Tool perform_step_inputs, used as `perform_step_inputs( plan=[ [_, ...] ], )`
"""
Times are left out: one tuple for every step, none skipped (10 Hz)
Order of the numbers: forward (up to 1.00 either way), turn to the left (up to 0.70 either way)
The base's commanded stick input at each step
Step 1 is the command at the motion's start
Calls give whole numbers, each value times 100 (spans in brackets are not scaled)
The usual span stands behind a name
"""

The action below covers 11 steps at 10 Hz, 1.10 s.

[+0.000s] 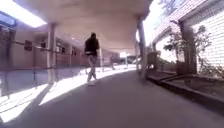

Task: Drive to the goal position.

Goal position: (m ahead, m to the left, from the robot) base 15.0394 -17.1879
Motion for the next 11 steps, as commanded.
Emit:
perform_step_inputs(
  plan=[
    [85,0],
    [85,0],
    [85,0],
    [85,0],
    [85,0],
    [85,0],
    [85,0],
    [85,0],
    [85,0],
    [85,0],
    [85,0]
  ],
)
